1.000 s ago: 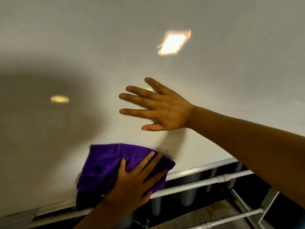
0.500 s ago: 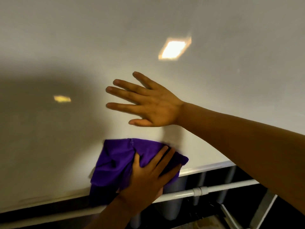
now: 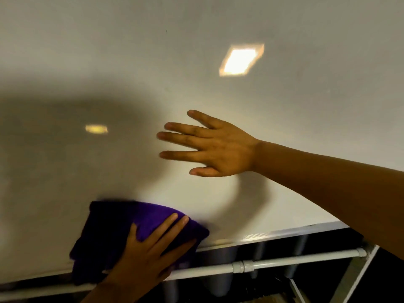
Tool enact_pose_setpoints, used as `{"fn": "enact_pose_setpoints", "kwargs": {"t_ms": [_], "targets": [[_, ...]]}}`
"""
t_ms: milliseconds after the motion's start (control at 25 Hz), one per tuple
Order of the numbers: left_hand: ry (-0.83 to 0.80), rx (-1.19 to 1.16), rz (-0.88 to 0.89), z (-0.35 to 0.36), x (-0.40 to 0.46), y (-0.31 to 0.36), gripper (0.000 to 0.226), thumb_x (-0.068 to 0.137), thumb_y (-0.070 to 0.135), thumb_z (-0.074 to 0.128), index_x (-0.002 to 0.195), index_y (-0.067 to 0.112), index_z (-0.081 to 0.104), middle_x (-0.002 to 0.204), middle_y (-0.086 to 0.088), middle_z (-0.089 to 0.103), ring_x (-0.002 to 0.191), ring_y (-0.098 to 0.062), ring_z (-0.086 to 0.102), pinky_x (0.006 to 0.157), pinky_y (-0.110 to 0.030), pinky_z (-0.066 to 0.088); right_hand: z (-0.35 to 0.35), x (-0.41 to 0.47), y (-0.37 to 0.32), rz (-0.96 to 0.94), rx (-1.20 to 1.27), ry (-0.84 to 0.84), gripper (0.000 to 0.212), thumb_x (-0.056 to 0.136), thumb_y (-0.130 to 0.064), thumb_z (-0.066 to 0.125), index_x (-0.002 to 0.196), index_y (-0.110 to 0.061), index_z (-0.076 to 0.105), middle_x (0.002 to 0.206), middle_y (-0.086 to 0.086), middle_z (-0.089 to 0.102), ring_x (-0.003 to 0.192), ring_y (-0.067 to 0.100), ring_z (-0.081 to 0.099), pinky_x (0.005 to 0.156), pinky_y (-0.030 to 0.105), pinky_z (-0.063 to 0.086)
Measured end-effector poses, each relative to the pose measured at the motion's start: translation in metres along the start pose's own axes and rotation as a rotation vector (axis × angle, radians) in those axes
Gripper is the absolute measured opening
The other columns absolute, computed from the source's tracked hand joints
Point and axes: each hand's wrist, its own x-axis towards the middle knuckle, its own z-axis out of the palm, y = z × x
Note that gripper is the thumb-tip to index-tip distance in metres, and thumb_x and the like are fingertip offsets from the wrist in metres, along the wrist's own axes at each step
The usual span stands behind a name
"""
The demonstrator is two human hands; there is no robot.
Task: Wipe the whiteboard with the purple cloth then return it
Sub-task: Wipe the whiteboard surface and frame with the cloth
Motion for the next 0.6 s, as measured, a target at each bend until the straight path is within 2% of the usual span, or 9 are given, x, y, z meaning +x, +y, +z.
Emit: {"fn": "enact_pose_setpoints", "kwargs": {"t_ms": [160,360,600], "targets": [[0.022,0.000,0.031,-0.001,0.034,0.029,0.103,0.038,0.059,0.079,0.130,0.037,0.037,0.147,-0.010,0.020,0.134,-0.028,0.016,0.062,-0.067,0.046,0.000,-0.026,0.008,0.028,-0.031,-0.011,0.061,0.092,-0.053,0.031,0.146,-0.025,0.021,0.154,0.007,0.023,0.143,0.025,0.017,0.116,0.046,0.009],[0.078,0.011,0.050,-0.006,0.087,0.073,0.097,0.043,0.057,0.077,0.130,0.035,0.041,0.145,-0.007,0.030,0.131,-0.025,0.030,0.068,-0.065,0.047,0.000,-0.073,0.026,0.055,-0.073,-0.038,0.060,0.092,-0.054,0.029,0.145,-0.026,0.021,0.154,0.006,0.026,0.142,0.024,0.021,0.114,0.046,0.012],[0.086,0.013,0.033,-0.001,0.158,0.127,0.105,0.041,0.055,0.077,0.136,0.033,0.035,0.147,-0.008,0.029,0.132,-0.027,0.030,0.073,-0.066,0.044,0.011,-0.151,0.066,0.037,-0.119,-0.031,0.060,0.092,-0.054,0.029,0.145,-0.026,0.022,0.153,0.006,0.027,0.142,0.025,0.022,0.114,0.046,0.013]]}}
